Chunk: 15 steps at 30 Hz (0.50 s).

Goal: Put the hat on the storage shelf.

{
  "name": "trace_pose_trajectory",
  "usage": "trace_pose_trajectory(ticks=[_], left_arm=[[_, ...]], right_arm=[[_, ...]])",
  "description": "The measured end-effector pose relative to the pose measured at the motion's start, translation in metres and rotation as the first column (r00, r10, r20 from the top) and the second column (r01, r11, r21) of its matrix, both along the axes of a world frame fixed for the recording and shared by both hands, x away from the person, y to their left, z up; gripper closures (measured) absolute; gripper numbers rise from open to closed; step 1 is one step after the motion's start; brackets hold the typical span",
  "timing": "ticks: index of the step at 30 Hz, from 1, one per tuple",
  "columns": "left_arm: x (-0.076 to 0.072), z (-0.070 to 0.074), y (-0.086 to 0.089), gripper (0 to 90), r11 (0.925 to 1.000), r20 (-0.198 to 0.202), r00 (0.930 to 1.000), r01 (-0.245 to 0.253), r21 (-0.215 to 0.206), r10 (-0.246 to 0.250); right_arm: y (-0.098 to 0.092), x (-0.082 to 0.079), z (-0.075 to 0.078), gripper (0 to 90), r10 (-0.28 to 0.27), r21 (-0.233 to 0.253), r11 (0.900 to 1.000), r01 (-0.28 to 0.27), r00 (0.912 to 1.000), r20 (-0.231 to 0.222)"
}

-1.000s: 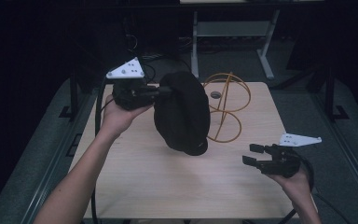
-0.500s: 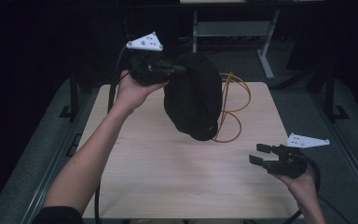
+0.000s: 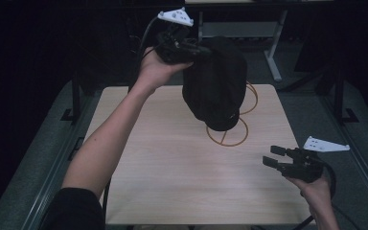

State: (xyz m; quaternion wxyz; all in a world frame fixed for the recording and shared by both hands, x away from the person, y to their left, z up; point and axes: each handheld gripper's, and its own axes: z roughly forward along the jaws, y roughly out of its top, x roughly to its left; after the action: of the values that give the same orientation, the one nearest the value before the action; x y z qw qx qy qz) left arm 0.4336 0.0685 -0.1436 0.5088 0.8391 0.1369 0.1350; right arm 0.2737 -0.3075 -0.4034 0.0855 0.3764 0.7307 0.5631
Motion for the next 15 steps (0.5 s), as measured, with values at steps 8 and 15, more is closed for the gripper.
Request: trace_pose_trajectory(ticks=[8,15], left_arm=[[0.02,0.005,-0.034,89.2,0.9998,-0.019,0.9998,0.012,0.014,-0.012],[0.034,-0.015,-0.062,89.1,0.9979,-0.052,0.9985,0.018,0.062,-0.015]], right_arm=[[-0.002,0.0,0.001,33.8,-0.004,0.022,1.0,0.004,1.0,0.009],[-0.006,0.0,0.0,33.8,-0.019,0.04,0.999,0.018,0.9998,0.006]])
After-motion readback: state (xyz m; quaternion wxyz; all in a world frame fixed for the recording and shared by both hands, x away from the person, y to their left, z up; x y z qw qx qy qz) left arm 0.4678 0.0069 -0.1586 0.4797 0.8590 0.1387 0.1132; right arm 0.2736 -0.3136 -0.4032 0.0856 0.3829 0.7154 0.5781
